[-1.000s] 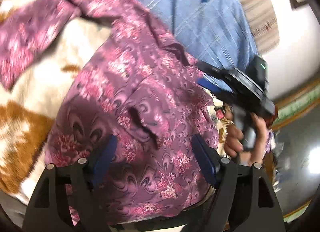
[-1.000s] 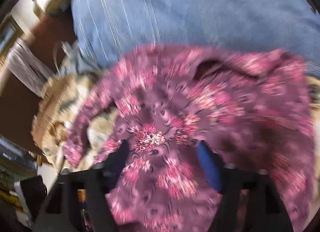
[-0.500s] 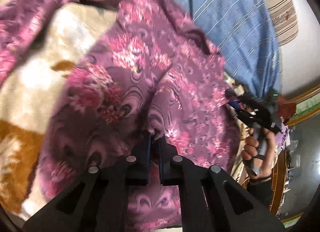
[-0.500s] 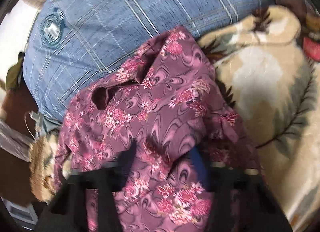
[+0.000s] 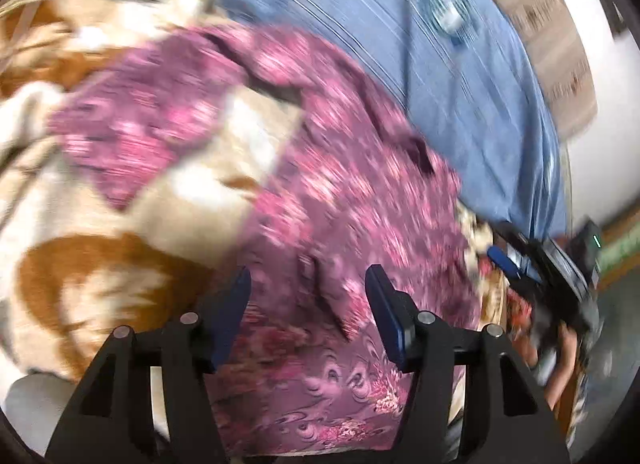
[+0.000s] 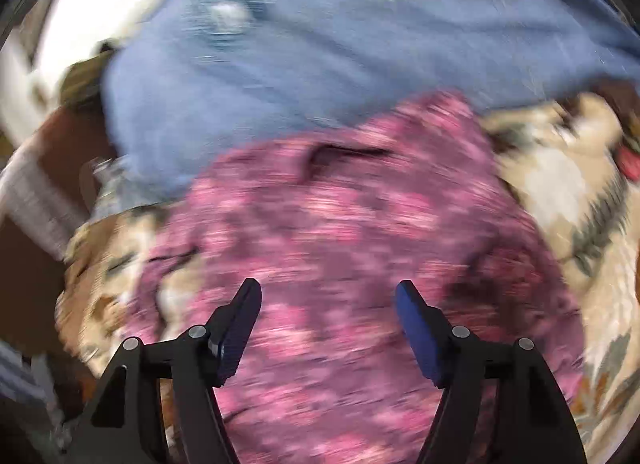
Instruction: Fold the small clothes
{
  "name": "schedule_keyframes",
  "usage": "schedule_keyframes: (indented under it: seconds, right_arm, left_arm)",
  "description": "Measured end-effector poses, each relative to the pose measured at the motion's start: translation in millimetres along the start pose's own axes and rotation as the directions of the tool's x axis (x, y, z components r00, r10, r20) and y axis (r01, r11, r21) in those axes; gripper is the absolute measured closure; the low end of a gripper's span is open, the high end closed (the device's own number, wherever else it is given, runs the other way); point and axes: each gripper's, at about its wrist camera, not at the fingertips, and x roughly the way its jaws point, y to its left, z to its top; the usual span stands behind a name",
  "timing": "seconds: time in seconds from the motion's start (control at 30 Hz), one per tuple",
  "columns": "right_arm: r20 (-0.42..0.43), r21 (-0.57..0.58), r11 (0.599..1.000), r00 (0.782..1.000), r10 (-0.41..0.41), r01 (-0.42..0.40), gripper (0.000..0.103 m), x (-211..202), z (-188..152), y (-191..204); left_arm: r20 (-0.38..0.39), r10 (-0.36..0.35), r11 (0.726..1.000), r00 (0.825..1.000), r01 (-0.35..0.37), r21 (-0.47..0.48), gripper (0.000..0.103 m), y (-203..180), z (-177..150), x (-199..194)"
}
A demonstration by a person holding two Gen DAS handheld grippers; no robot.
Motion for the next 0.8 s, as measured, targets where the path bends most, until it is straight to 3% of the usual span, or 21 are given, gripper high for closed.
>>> schedule_keyframes:
  seconds: [0.17, 0.3, 0.37, 0.47, 0.57, 0.63, 0.7, 0.73, 0.8]
  right_arm:
    - [0.020, -0.137, 0.984, 0.993, 0.120, -0.116, 0.031, -12.5, -2.7, 77.6]
    - [0.065, -0.171, 0.977, 0.989, 0.137, -0.124, 0.031, -10.0, -7.1, 110.8]
    - [0.057, -0.163, 0.977, 0.987, 0.150, -0.139, 0.031, -2.6, -7.1, 118.9]
    - [0.038, -0.170, 0.971, 0.984, 0.175, -0.166, 0.031, 10.5, -4.7, 127.9]
    - [-0.010, -0.191, 0.964, 0.983, 0.184, -0.182, 0.031, 25.4, -3.8, 142.1]
    - [-0.039, -0.199, 0.961, 0.982, 0.186, -0.190, 0.031, 35.1, -4.3, 148.4]
    - [-0.047, -0.216, 0.957, 0.981, 0.187, -0.193, 0.031, 41.5, -6.6, 152.9]
    - [-0.049, -0.220, 0.956, 0.981, 0.187, -0.193, 0.031, 44.3, -7.2, 153.7]
    - [-0.071, -0.220, 0.953, 0.978, 0.197, -0.208, 0.031, 53.1, -6.3, 154.5]
  left_arm:
    - [0.066, 0.073, 0.969, 0.995, -0.055, -0.240, 0.043, 70.9, 23.8, -23.3]
    - [0.095, 0.117, 0.934, 0.989, -0.077, -0.350, 0.043, 101.3, 41.0, -18.7]
    - [0.078, 0.135, 0.919, 0.988, -0.096, -0.383, 0.042, 107.1, 49.5, -8.6]
    - [0.034, 0.107, 0.892, 0.994, -0.080, -0.446, 0.042, 120.0, 65.9, 16.0]
    - [0.031, 0.175, 0.899, 0.984, -0.147, -0.413, 0.043, 118.0, 72.2, 32.7]
    - [0.075, 0.190, 0.906, 0.979, -0.145, -0.398, 0.044, 115.1, 70.2, 33.5]
    - [0.103, 0.212, 0.917, 0.972, -0.161, -0.365, 0.062, 107.4, 68.5, 31.9]
    - [0.102, 0.225, 0.921, 0.969, -0.178, -0.347, 0.084, 105.7, 68.6, 31.5]
    - [0.119, 0.249, 0.927, 0.961, -0.201, -0.315, 0.090, 99.4, 67.4, 28.4]
